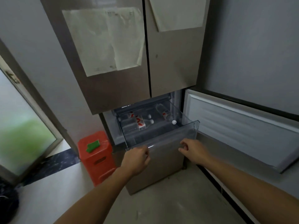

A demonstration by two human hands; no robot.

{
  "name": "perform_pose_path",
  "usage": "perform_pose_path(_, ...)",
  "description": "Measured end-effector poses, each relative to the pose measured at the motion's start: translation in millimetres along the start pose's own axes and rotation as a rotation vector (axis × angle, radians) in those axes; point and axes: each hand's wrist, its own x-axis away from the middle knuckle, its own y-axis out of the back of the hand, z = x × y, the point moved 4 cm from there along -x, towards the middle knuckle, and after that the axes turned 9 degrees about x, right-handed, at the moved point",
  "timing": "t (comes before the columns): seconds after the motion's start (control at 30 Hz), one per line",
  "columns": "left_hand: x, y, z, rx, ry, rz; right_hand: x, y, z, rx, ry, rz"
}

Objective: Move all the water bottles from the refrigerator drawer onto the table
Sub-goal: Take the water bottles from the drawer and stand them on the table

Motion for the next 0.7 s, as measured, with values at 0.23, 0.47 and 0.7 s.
perform_pose_path(0.23, -115, -5, 50, 0.004, 0.026, -0.017, -121, 10, -5, 0.018, -0.012, -0.062)
perform_pose_path(0.47, -211, -31, 75, -0.001, 0.062, 0.16, -211, 9, -25, 0.119, -0.125, 0.05)
perform_pose_path(0.7, -276, -81, 109, -0.051, 0.161, 0.33, -289, -29, -43, 0.185, -0.16, 0.287)
